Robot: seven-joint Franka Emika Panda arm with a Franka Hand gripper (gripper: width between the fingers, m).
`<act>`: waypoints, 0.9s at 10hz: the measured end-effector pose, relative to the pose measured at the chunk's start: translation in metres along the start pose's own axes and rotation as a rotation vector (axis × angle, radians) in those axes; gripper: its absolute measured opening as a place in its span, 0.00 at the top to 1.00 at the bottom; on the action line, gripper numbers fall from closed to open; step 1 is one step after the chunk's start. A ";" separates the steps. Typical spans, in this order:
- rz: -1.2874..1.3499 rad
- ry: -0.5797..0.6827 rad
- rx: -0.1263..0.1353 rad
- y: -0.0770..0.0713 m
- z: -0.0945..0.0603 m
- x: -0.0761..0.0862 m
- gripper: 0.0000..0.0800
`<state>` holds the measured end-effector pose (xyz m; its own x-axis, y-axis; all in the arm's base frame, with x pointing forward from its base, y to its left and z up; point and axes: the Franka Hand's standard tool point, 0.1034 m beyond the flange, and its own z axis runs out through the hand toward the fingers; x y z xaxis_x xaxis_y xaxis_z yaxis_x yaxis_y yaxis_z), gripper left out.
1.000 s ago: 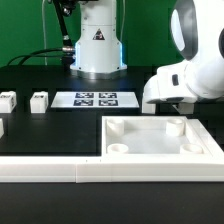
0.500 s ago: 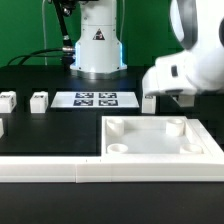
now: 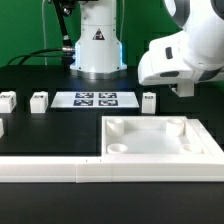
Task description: Assemble square table
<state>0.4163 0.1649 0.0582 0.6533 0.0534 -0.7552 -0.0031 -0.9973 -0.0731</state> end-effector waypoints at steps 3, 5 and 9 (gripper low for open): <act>-0.044 0.219 0.016 0.005 -0.023 0.011 0.64; -0.045 0.319 0.025 0.005 -0.055 0.006 0.64; -0.044 0.573 0.033 0.005 -0.076 0.009 0.64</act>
Offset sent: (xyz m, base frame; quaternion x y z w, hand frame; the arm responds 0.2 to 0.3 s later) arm 0.0321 -0.0122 0.0513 0.0012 0.0831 -0.0261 0.9962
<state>0.4797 0.1569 0.1011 0.9592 0.0505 -0.2783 0.0164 -0.9922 -0.1236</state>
